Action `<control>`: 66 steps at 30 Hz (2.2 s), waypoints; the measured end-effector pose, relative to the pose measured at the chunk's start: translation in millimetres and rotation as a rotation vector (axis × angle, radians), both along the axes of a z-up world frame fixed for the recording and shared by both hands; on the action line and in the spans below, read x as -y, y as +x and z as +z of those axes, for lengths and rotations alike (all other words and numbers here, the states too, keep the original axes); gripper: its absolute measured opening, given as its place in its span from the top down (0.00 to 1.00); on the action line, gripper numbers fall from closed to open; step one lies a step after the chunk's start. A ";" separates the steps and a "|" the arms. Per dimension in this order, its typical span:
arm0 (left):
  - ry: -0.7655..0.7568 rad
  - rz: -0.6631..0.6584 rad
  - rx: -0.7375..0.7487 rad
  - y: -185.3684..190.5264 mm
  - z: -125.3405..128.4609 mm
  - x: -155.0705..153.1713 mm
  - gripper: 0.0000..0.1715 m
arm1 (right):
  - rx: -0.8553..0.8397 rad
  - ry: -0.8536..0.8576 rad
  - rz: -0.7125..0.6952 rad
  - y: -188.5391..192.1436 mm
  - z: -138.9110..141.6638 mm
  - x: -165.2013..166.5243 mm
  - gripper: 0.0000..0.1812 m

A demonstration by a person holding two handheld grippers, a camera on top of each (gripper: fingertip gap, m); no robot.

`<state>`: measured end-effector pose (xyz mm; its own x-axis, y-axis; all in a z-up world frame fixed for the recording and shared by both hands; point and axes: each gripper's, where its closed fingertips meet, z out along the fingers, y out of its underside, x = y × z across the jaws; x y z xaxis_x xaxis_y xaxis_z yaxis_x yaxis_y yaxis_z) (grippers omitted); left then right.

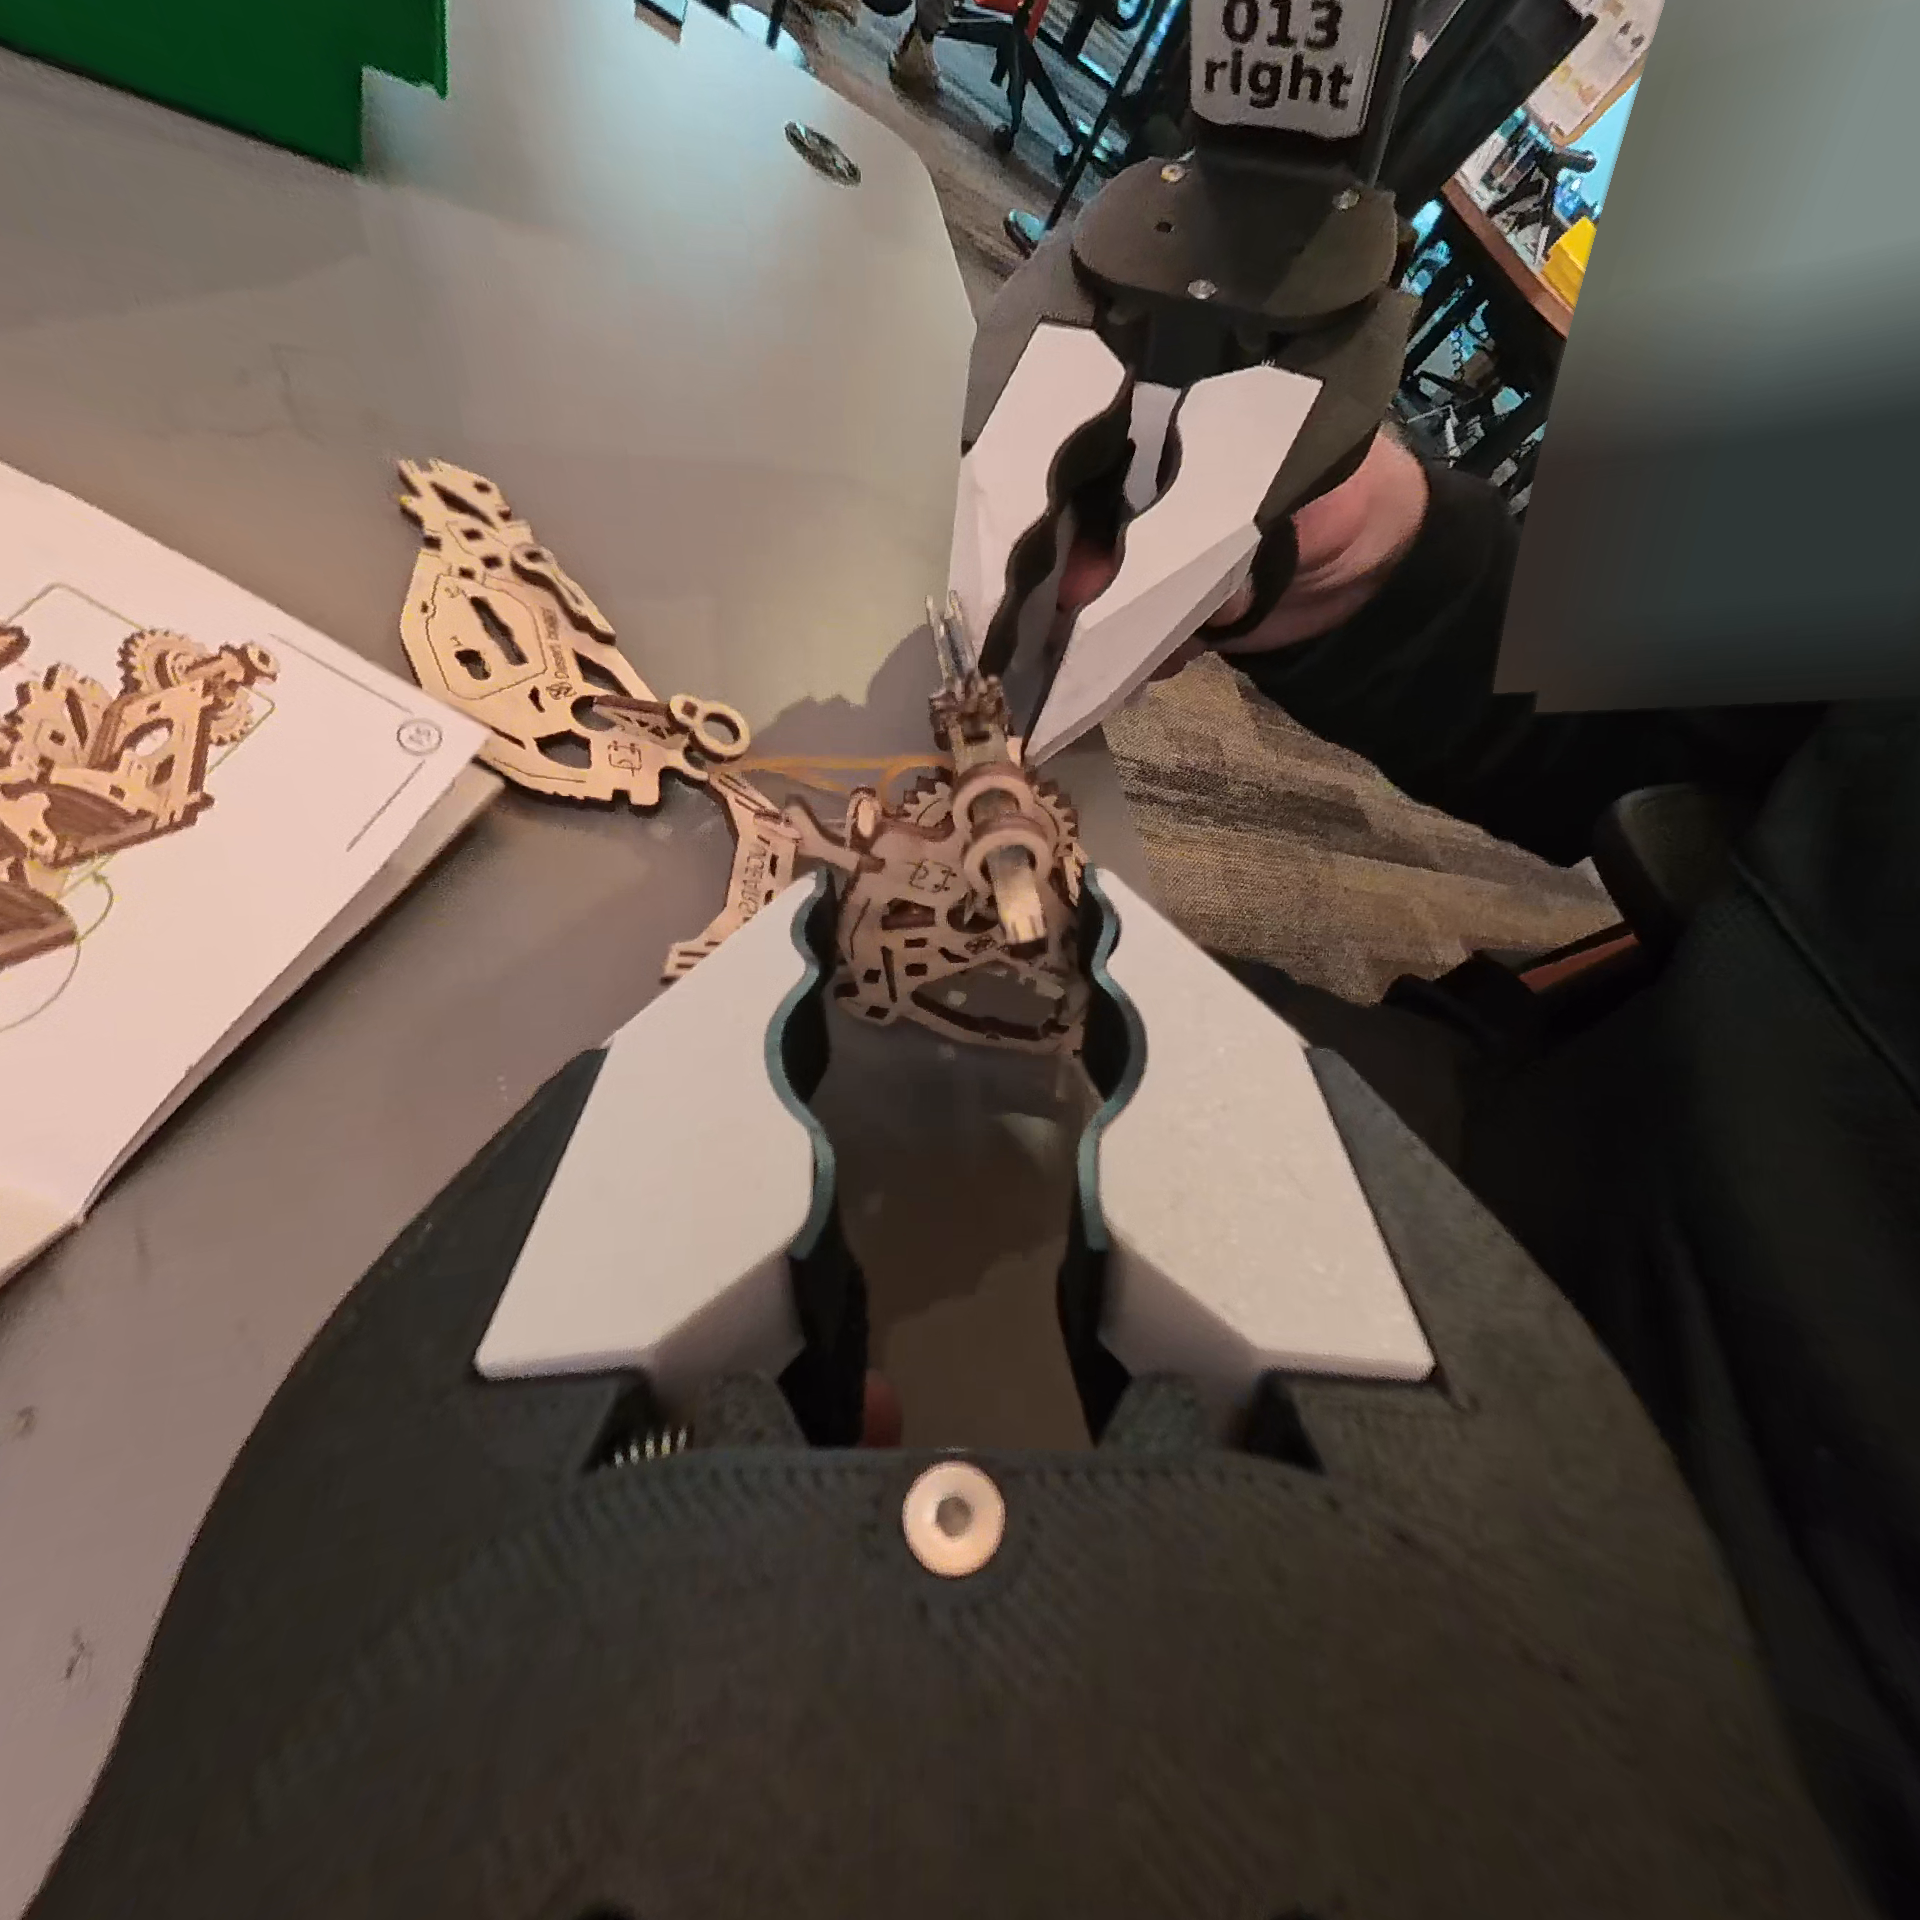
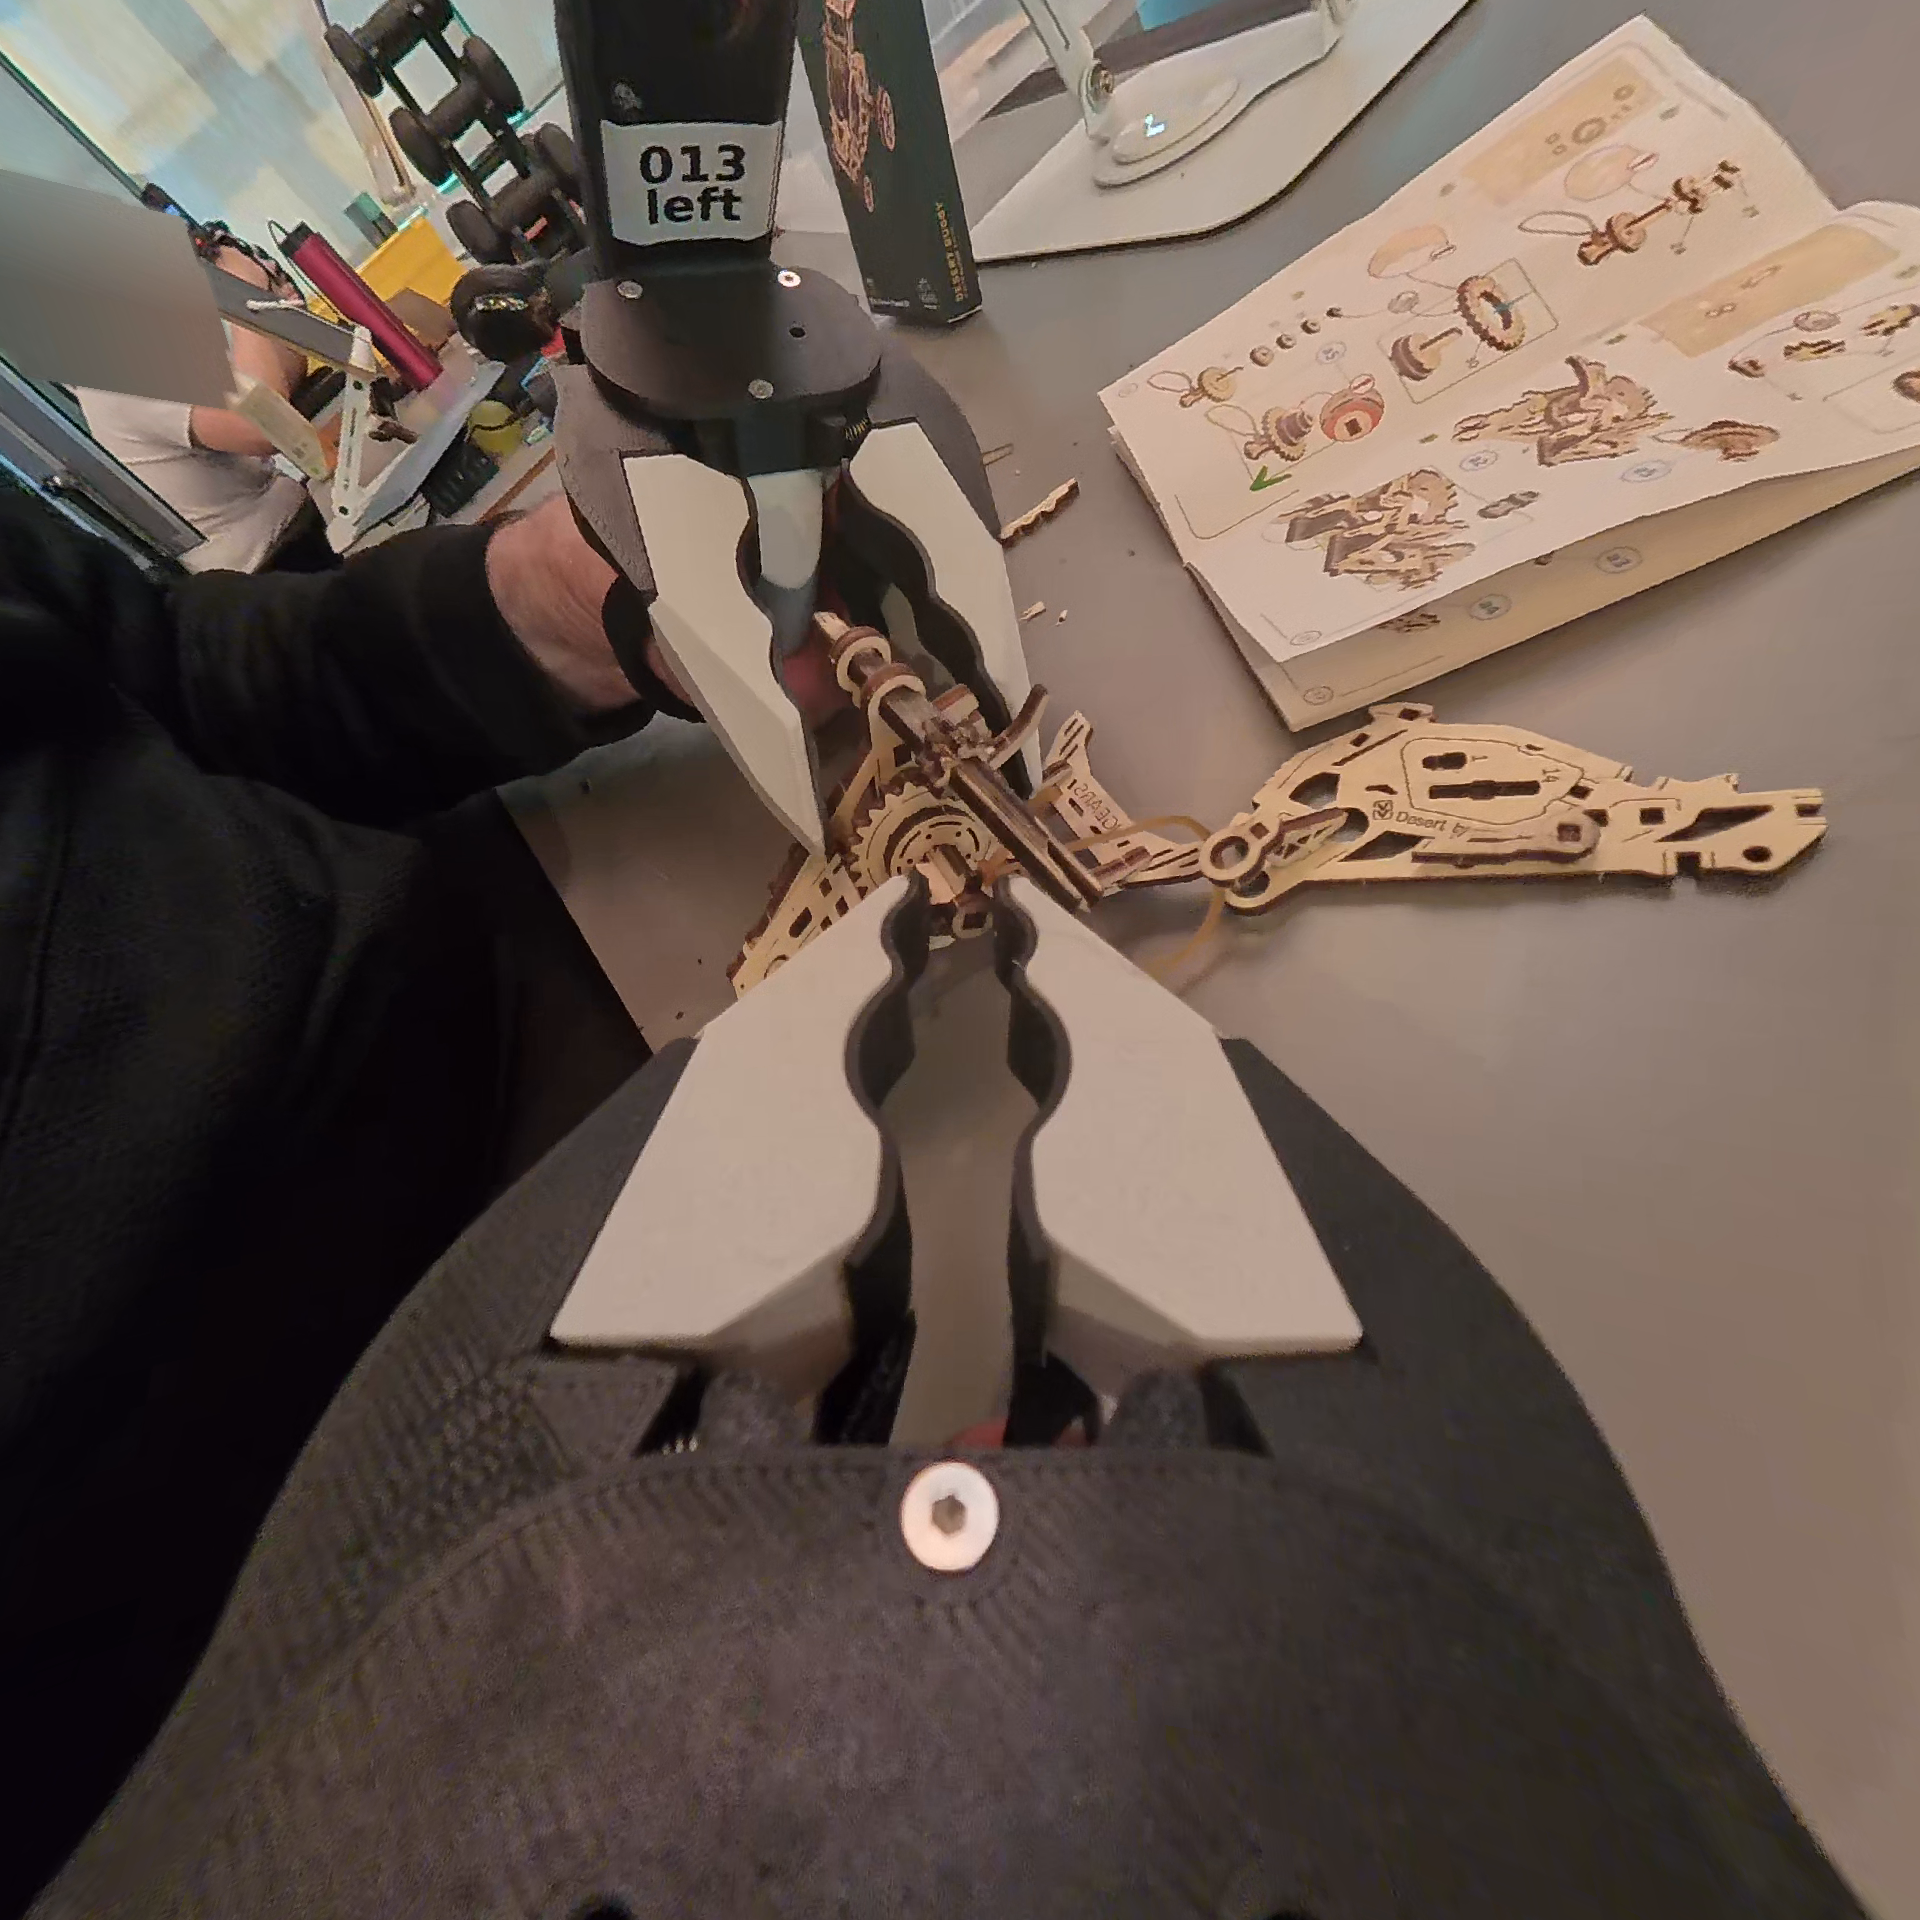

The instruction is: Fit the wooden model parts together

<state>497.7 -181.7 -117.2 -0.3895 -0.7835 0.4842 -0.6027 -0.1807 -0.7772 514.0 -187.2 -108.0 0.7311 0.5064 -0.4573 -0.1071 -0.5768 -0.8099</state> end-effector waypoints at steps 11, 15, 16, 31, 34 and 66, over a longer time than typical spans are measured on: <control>-0.005 0.040 -0.032 -17.8 -3.6 -9.2 0.78 | 0.023 -0.071 0.007 -14.3 -11.4 -5.3 0.95; 0.011 0.036 -0.038 -19.9 -5.6 -7.2 0.77 | 0.011 -0.081 0.031 -19.4 -11.2 -4.7 0.95; 0.011 0.034 -0.036 -20.0 -5.4 -6.9 0.77 | 0.005 -0.083 0.038 -20.0 -11.0 -4.3 0.95; -0.008 0.001 -0.045 -21.2 -6.2 -9.4 0.78 | -0.027 -0.107 0.066 -16.6 -10.6 -3.7 0.95; -0.009 0.000 -0.046 -21.4 -6.3 -9.5 0.78 | -0.039 -0.108 0.074 -18.2 -9.8 -6.2 0.95; -0.026 -0.002 -0.052 -24.0 -6.9 -11.9 0.78 | 0.019 -0.088 0.086 -26.3 -11.7 -13.1 0.96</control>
<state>473.7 -169.9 -124.2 -0.3645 -0.7694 0.5245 -0.6427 -0.1997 -0.7396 487.6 -174.1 -119.8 0.6954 0.5265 -0.4891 -0.0391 -0.6519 -0.7573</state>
